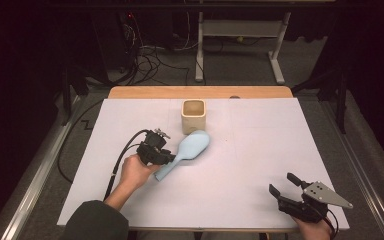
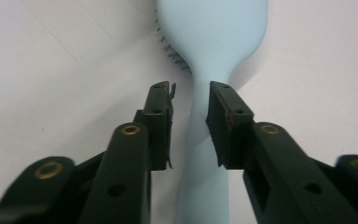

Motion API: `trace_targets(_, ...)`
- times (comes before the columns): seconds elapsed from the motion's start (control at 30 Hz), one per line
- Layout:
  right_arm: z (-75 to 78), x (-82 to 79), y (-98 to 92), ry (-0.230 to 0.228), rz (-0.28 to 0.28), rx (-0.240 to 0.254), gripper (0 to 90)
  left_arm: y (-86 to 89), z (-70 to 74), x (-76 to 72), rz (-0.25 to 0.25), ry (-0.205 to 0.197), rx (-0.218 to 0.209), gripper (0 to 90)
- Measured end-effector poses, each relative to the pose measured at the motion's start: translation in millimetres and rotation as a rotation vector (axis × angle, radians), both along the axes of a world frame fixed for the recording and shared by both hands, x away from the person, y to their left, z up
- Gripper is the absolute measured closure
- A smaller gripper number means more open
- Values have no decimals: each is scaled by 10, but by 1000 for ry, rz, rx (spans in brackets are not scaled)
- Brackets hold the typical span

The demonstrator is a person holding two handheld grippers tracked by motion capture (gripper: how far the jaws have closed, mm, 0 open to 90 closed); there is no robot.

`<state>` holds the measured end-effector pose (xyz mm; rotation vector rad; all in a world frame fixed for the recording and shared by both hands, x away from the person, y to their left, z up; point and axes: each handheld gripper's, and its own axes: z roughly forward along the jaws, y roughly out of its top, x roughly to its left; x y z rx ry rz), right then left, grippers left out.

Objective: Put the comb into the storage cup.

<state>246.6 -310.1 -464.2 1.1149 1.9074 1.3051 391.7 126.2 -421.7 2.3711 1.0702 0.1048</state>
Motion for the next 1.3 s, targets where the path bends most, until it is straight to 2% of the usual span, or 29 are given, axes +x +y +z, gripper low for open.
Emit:
trace_targets(0.3, -1, 1, -1, 0, 0, -2, 259, -169, -36, -11, -31, -18, 39, 604)
trace_targets(0.7, -2, 2, -1, 0, 2, -3, 260, -291, -127, 4, -33, -14, 98, 540)
trace_targets(1.3, -2, 2, -2, 0, 3, -1, 260, -409, -214, 39, -33, -10, 145, 582)
